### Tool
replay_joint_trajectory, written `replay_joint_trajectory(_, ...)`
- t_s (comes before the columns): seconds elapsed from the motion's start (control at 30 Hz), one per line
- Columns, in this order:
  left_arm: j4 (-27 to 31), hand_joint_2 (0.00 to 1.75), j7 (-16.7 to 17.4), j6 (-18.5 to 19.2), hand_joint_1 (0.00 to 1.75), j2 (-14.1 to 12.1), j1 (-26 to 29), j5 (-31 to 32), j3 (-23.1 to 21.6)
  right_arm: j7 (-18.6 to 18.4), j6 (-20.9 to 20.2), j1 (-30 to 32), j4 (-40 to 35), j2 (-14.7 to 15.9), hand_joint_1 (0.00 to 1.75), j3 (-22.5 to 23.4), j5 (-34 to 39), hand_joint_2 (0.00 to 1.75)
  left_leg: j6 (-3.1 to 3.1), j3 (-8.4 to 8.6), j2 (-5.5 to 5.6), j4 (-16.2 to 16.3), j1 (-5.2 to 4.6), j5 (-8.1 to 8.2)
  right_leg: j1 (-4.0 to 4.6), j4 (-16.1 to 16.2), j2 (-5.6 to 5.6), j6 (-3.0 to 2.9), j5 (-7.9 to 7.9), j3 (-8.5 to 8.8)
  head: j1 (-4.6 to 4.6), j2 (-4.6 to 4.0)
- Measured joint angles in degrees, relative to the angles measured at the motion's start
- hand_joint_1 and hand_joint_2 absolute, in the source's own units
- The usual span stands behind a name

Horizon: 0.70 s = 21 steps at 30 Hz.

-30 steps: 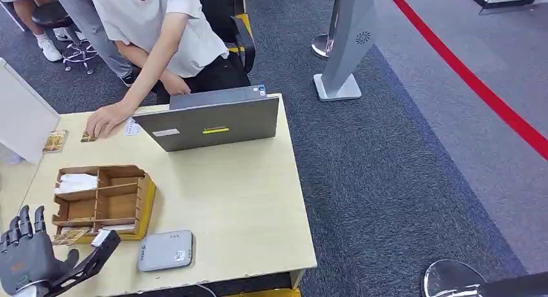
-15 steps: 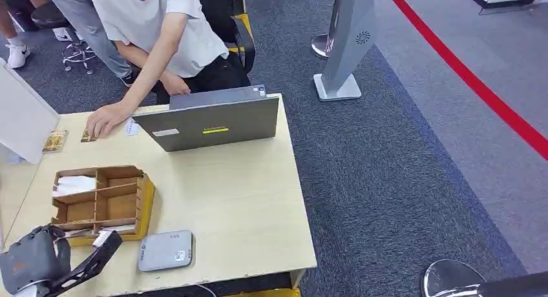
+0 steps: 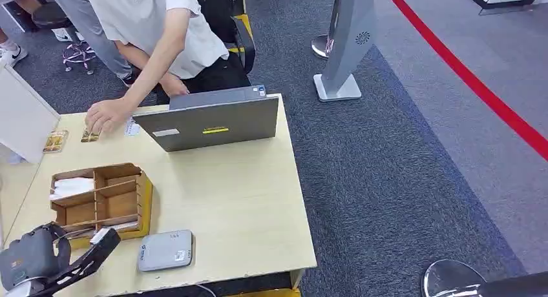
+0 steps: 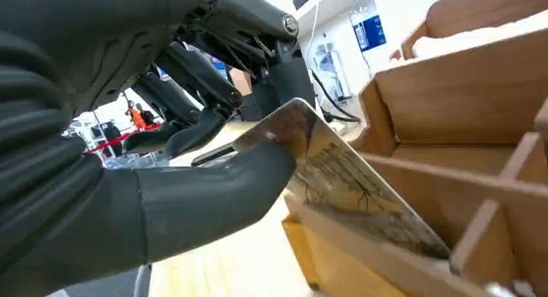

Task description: Pass the card to the sensor for recognition and then transmit it.

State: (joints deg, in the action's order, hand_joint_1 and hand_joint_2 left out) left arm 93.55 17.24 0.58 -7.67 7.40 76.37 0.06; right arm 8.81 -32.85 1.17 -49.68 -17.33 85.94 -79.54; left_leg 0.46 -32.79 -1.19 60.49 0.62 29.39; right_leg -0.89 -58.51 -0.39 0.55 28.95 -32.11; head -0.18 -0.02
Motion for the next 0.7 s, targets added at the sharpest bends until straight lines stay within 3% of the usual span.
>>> replay_joint_trajectory(0.2,10.0,1.75,0.5,8.0,1.75,-3.9,-1.7,-1.3,-4.6,-0.4,1.2,0.1,0.1,0.0,0.0,0.0,1.0,1.75,0.0,0.0,0.01,0.0,0.0,-0.01,0.0,0.0,-0.01,0.0,0.0,0.01,0.04,0.0)
replay_joint_trajectory(0.43,22.2,1.75,0.6,15.3,1.75,-12.6,-8.7,-7.6,-13.0,-0.7,1.9,0.2,1.1,0.0,0.0,0.0,2.8,1.75,-0.04,0.0,-0.02,0.0,0.01,-0.04,0.01,0.0,0.01,-0.05,-0.05,-0.02,0.04,0.0)
replay_joint_trajectory(0.57,25.3,1.75,0.4,19.3,1.75,-18.1,-15.8,-17.2,-15.2,-0.9,0.8,0.3,1.2,0.0,0.0,0.0,3.0,1.75,-0.03,0.0,0.0,0.0,0.01,-0.08,0.02,-0.1,-0.02,-0.14,-0.1,-0.03,0.02,0.0)
replay_joint_trajectory(0.7,25.6,1.75,2.7,19.6,1.75,-19.7,-23.6,-17.1,-15.4,-0.6,0.2,0.3,1.1,0.0,0.0,0.0,1.3,1.75,-0.07,-0.02,0.0,0.0,0.02,-0.15,0.03,-0.1,-0.01,-0.17,-0.14,-0.08,-0.02,0.0)
